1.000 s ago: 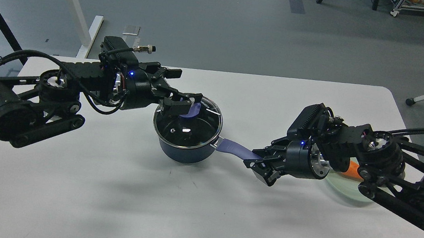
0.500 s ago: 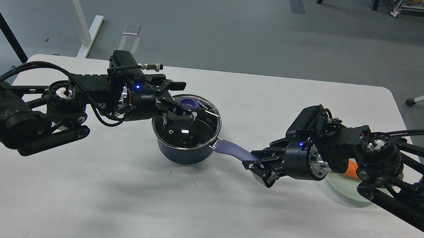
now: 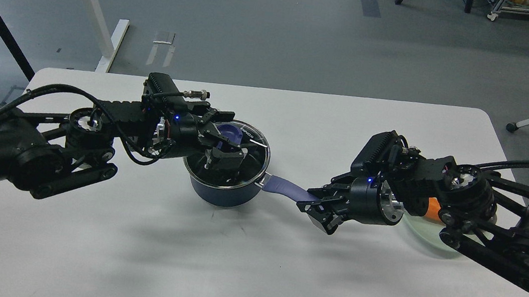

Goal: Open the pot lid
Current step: 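Lift the glass lid off the pot with the left gripper, then lower the lid onto the table beside the pot and release it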

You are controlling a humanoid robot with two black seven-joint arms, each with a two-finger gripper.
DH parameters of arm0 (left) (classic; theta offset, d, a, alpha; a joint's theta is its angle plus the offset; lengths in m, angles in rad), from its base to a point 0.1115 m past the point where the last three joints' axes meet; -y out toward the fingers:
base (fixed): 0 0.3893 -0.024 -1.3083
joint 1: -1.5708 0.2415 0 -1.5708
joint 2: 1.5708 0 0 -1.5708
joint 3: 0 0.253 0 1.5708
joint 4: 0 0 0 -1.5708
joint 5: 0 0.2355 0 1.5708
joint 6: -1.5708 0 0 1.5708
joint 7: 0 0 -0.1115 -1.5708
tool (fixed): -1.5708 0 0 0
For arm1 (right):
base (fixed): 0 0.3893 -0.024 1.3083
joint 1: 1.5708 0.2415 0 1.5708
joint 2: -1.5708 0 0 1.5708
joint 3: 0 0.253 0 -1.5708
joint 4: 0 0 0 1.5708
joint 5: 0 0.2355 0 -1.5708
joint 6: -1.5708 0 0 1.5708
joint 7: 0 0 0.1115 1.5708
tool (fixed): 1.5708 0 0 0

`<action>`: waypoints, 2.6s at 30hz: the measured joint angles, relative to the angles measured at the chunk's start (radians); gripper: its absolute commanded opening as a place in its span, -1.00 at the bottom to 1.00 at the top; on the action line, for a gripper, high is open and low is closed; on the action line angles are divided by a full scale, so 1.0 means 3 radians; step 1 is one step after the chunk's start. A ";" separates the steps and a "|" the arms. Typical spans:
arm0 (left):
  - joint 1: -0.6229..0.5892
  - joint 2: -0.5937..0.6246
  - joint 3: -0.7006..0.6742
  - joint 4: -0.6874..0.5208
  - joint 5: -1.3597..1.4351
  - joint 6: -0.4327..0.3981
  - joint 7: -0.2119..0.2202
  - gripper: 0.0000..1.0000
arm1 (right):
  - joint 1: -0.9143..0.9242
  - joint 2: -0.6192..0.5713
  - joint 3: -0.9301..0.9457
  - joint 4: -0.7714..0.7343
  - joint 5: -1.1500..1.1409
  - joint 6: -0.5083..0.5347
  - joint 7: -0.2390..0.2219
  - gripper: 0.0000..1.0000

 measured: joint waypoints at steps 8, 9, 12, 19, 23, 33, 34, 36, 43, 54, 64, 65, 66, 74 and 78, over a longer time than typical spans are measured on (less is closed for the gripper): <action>0.0008 0.0016 0.0010 0.0000 -0.0004 0.0000 -0.0007 0.84 | 0.0000 0.0018 0.0000 0.0000 0.0000 0.0005 0.0001 -0.51; 0.0008 0.0017 0.0019 0.0000 -0.0004 0.0000 -0.0008 0.84 | 0.0001 0.0018 0.0000 0.0000 0.0000 0.0005 0.0001 -0.51; 0.0009 0.0028 0.0065 -0.0001 -0.0004 -0.0003 -0.0025 0.84 | 0.0003 0.0018 -0.0001 0.0000 0.0000 0.0005 0.0001 -0.51; 0.0009 0.0034 0.0089 -0.0001 -0.0005 -0.0006 -0.0035 0.55 | -0.0024 0.0020 -0.0001 0.0000 0.0000 0.0005 0.0001 -0.51; 0.0009 0.0043 0.0089 -0.0001 -0.0005 -0.0006 -0.0036 0.07 | -0.0024 0.0020 -0.0001 0.0004 0.0000 0.0005 0.0001 -0.50; -0.0052 0.0129 0.0047 -0.0047 -0.0052 -0.0011 -0.0067 0.00 | -0.0001 0.0021 0.0000 0.0005 0.0006 0.0005 0.0001 -0.50; -0.0088 0.0175 0.0040 -0.0066 -0.0066 -0.0016 -0.0067 0.00 | 0.0002 0.0020 0.0000 0.0003 0.0009 0.0005 0.0001 -0.50; -0.0233 0.0280 0.0040 -0.0105 -0.0125 -0.0032 -0.0064 0.00 | 0.0004 0.0015 0.0000 0.0001 0.0010 0.0005 0.0001 -0.50; -0.0435 0.0807 0.0099 -0.0116 -0.0289 -0.0046 -0.0154 0.00 | 0.0006 0.0017 0.0004 0.0000 0.0016 0.0005 0.0004 -0.50; -0.0084 0.1494 0.0593 0.0091 -0.0333 0.0167 -0.0336 0.01 | 0.0006 0.0018 0.0006 0.0000 0.0019 0.0005 0.0003 -0.45; 0.0494 0.1405 0.0603 0.0468 -0.0368 0.0476 -0.0399 0.02 | 0.0003 -0.0018 0.0000 0.0011 0.0025 0.0009 0.0004 -0.46; 0.0526 0.1383 0.0603 0.0493 -0.0378 0.0492 -0.0407 0.02 | 0.0003 -0.0022 0.0000 0.0011 0.0026 0.0011 0.0005 -0.46; 0.0554 0.1361 0.0605 0.0518 -0.0386 0.0503 -0.0412 0.02 | 0.0003 -0.0026 0.0000 0.0011 0.0026 0.0011 0.0005 -0.46; 0.0645 0.1267 0.0610 0.0631 -0.0432 0.0527 -0.0440 0.28 | 0.0004 -0.0035 0.0000 0.0011 0.0030 0.0011 0.0005 -0.45; 0.0648 0.1263 0.0611 0.0633 -0.0476 0.0527 -0.0457 0.75 | 0.0003 -0.0029 0.0000 0.0011 0.0030 0.0011 0.0005 -0.24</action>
